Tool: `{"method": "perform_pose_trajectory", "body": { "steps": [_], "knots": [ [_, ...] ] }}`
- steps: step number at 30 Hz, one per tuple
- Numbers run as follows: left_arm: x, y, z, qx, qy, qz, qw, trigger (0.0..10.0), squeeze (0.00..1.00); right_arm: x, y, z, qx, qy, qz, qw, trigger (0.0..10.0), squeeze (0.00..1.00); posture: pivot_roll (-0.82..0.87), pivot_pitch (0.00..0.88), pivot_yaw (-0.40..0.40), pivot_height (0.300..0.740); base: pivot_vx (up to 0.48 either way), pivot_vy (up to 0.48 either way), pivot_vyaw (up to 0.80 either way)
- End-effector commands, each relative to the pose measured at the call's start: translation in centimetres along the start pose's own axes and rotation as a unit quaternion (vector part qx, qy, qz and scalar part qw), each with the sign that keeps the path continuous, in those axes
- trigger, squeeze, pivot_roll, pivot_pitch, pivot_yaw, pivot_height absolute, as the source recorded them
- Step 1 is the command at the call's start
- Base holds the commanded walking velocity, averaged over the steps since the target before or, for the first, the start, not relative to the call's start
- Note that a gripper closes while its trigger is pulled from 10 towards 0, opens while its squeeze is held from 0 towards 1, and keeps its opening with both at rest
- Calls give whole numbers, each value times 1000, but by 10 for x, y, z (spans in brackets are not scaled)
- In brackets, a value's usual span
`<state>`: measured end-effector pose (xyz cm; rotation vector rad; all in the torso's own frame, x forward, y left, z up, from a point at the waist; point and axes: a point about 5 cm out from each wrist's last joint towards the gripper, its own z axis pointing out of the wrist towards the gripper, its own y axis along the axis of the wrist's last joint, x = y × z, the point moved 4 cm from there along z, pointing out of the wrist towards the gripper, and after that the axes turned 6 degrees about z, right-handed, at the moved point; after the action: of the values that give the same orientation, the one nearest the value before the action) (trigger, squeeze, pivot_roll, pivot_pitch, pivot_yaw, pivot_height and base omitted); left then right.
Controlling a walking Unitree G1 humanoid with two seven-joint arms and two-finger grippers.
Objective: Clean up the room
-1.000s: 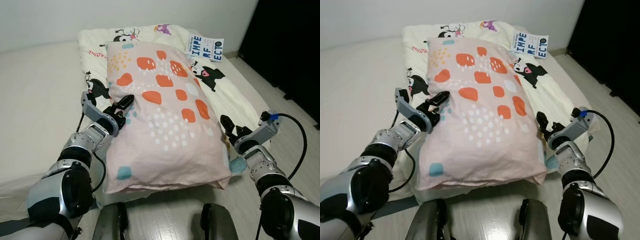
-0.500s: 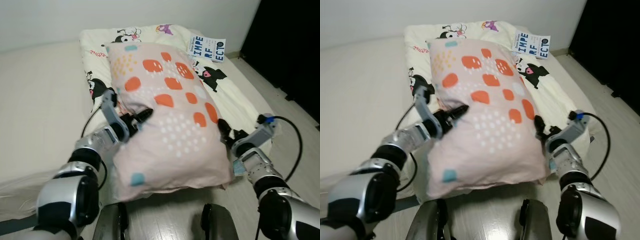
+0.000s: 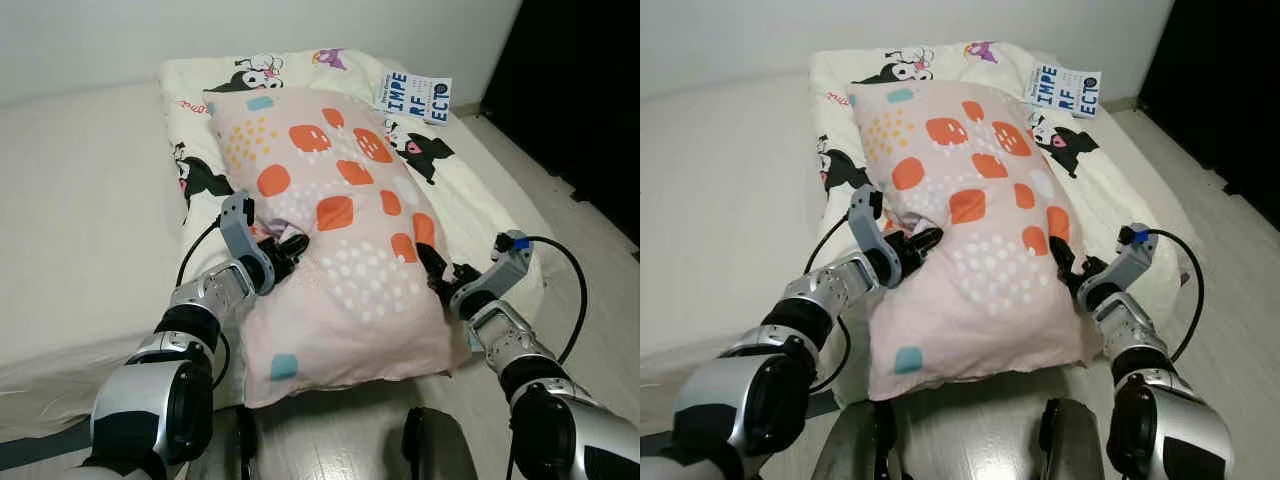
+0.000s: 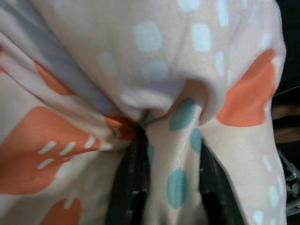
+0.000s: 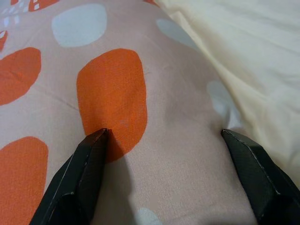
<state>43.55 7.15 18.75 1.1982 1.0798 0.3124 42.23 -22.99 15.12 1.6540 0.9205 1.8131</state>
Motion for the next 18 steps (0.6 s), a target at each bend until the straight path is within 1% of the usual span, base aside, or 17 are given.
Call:
{"method": "perform_pose_trajectory", "body": {
  "steps": [1,2,4,5,6,7,8,9,10,11,12,14,15,16,17,18],
  "knots": [
    [-7,-33,3,51,-20,-7,998,0,0,-9,-9,-6,11,-12,10,1000,10000,0,89,346,48,553,0,0,0],
    [-1,-42,1,79,0,67,995,0,0,-9,-5,-6,5,-7,14,1000,10000,0,88,345,49,553,0,0,0],
    [-1,-42,1,79,0,67,995,0,0,-9,-5,-6,5,-7,14,1000,10000,0,88,345,49,553,0,0,0],
    [10,-51,-2,105,37,147,983,0,0,-8,-1,-6,0,0,16,1000,10000,0,84,344,47,553,0,0,0],
    [10,-51,-2,105,37,147,983,0,0,-8,-1,-6,0,0,16,1000,10000,0,84,344,47,553,0,0,0],
    [24,-55,-7,120,83,238,960,0,0,-8,3,-6,-7,3,14,1000,10000,0,81,342,46,553,0,0,0],
    [33,-55,-11,125,113,311,935,0,0,-9,7,-6,-14,3,12,1000,10000,0,79,341,46,553,0,0,0],
    [33,-55,-11,125,113,311,935,0,0,-9,7,-6,-14,3,12,1000,10000,0,79,341,46,553,0,0,0],
    [41,-52,-15,125,137,371,910,0,0,-10,12,-7,-24,1,13,1000,10000,0,79,341,44,553,0,0,0],
    [44,-50,-17,123,148,404,894,0,0,-10,16,-7,-30,-1,14,999,10000,0,80,342,43,553,0,0,0],
    [44,-50,-17,123,148,404,894,0,0,-10,16,-7,-30,-1,14,999,10000,0,80,342,43,553,0,0,0],
    [48,-48,-20,125,155,443,874,0,0,-12,24,-8,-45,-4,18,999,10000,0,85,345,39,553,0,0,0],
    [48,-48,-20,125,155,443,874,0,0,-12,24,-8,-45,-4,18,999,10000,0,85,345,39,553,0,0,0],
    [53,-49,-23,134,161,460,863,0,0,-16,28,-10,-54,-13,20,998,10000,0,87,347,38,553,0,0,0],
    [57,-51,-26,144,165,470,855,0,0,-19,31,-11,-60,-22,25,998,10000,0,92,350,38,553,0,0,0],
    [57,-51,-26,144,165,470,855,0,0,-19,31,-11,-60,-22,25,998,10000,0,92,350,38,553,0,0,0]
  ]
}}
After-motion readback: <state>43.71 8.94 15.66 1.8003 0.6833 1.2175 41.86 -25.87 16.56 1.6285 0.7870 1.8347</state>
